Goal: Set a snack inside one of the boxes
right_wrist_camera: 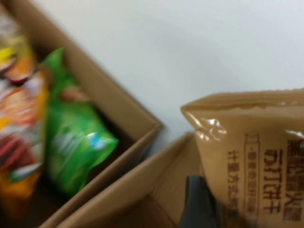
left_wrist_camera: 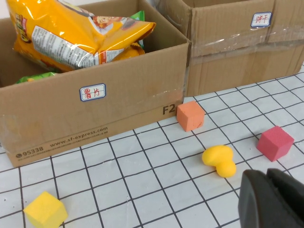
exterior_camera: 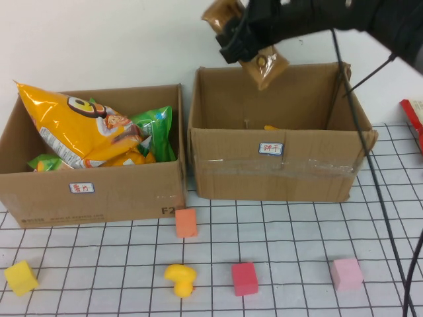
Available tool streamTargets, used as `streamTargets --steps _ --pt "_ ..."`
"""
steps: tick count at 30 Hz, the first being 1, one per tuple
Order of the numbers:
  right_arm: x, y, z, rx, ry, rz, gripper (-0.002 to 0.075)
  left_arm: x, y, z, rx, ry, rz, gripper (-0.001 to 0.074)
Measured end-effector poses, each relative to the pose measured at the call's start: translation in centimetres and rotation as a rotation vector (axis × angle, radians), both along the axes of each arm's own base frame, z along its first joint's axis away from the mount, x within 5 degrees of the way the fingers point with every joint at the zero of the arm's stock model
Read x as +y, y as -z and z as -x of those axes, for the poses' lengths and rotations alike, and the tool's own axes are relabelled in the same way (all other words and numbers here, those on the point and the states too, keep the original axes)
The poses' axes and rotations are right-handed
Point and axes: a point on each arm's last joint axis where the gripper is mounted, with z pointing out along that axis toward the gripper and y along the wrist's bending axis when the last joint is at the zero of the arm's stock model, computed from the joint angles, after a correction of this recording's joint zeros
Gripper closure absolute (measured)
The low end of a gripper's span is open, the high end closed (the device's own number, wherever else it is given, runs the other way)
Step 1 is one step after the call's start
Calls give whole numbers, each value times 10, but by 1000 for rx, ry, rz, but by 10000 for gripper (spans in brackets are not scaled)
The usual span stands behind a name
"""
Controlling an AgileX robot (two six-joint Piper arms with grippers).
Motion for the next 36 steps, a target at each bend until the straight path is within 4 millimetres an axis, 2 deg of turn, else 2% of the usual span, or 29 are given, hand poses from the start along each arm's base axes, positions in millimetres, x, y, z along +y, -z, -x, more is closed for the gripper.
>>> streamTargets --steps 2,6,8,10,12,15,18,20,22,27,29,32,36 --pt "-6 20 -20 26 36 -59 266 0 0 0 0 0 1 738" --pt "-14 59 -49 74 90 -125 264 0 0 0 1 1 2 738" --pt "-17 74 -57 104 108 -146 221 0 1 0 2 0 -1 738" --pt "-19 79 -59 133 113 -153 174 0 2 0 10 1 -4 738" --pt "-20 78 -57 160 108 -147 162 0 3 0 16 1 -6 738" --pt "-22 62 -46 181 93 -141 227 0 4 0 24 2 -10 737" --pt "-28 31 -29 185 72 -156 413 0 5 0 31 2 -13 738" --pt "-34 1 -12 168 54 -176 579 0 5 0 34 2 -14 738" --pt "-40 -28 7 149 35 -205 663 0 5 0 34 2 -14 737" --pt "-62 -92 64 61 -9 -257 715 0 5 0 34 2 -14 738" --pt "-72 -107 87 24 -22 -277 720 0 5 0 34 2 -14 737" --pt "-87 -115 121 -38 -26 -294 722 0 5 0 34 3 -15 738" --pt "-111 -111 169 -120 -13 -303 723 0 5 0 34 3 -15 738"
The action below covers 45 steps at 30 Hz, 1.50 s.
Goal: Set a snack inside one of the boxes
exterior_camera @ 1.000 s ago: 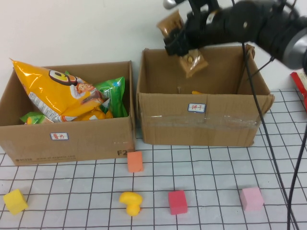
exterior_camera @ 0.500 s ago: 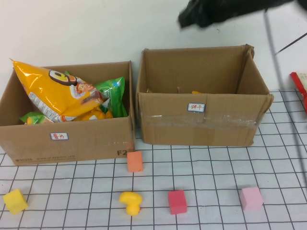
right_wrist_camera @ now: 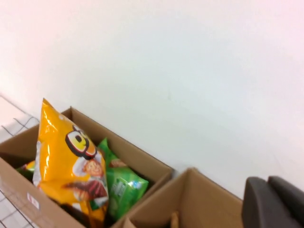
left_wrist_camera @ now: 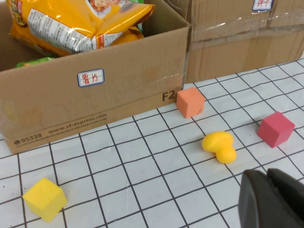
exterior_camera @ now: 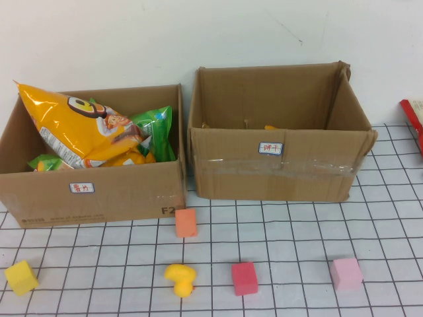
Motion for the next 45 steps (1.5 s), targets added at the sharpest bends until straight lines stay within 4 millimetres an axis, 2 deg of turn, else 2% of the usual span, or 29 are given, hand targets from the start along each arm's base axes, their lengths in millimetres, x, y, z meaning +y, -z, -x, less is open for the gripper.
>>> streamTargets --steps 6,9,12,15,22,28,31,36,45 --pt "-37 22 80 -84 9 9 725 0 0 0 1 0 -1 738" --pt "-52 35 112 -105 9 2 725 0 0 0 1 0 -1 738" --pt "-63 51 139 -113 6 -2 725 0 0 0 1 0 -1 738" --pt "-70 68 158 -94 -10 11 725 0 0 0 1 0 -1 738" --pt "-74 101 174 -11 -48 63 725 0 1 0 9 1 -4 738" --pt "-81 134 172 164 13 178 726 0 2 1 17 1 -7 737" --pt "-84 146 172 188 40 209 726 0 2 1 18 2 -7 737" --pt "-90 152 180 72 75 161 726 0 2 1 19 2 -8 738" --pt "-109 166 210 -122 125 142 726 0 2 1 20 2 -8 738"
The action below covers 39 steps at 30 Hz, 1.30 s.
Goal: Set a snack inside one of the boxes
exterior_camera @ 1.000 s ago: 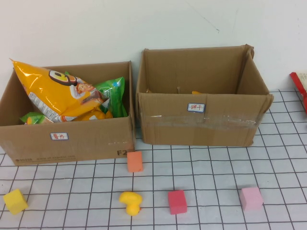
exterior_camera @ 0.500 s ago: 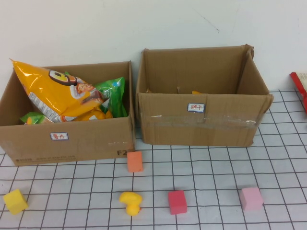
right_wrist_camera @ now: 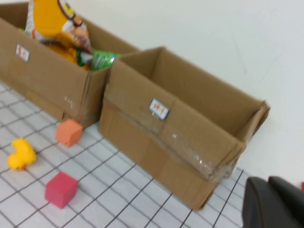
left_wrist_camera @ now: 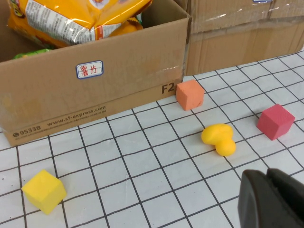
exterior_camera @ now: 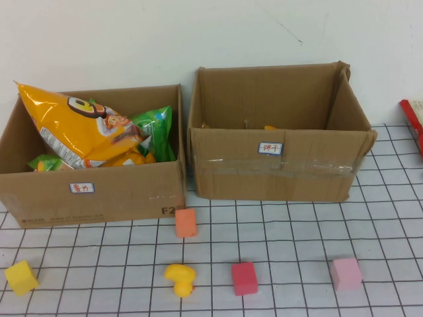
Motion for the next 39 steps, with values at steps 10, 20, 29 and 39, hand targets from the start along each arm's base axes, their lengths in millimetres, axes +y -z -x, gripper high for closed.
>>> streamTargets --steps 10,20,29,39 --pt "-8 55 -9 84 187 -80 726 0 0 0 2 0 -1 738" --pt "-26 100 -3 57 531 -158 726 0 0 0 0 0 0 738" --pt "-34 134 -7 157 656 -209 727 0 0 0 0 0 0 738" --pt "-32 152 -8 218 648 -236 727 0 0 0 0 0 0 738"
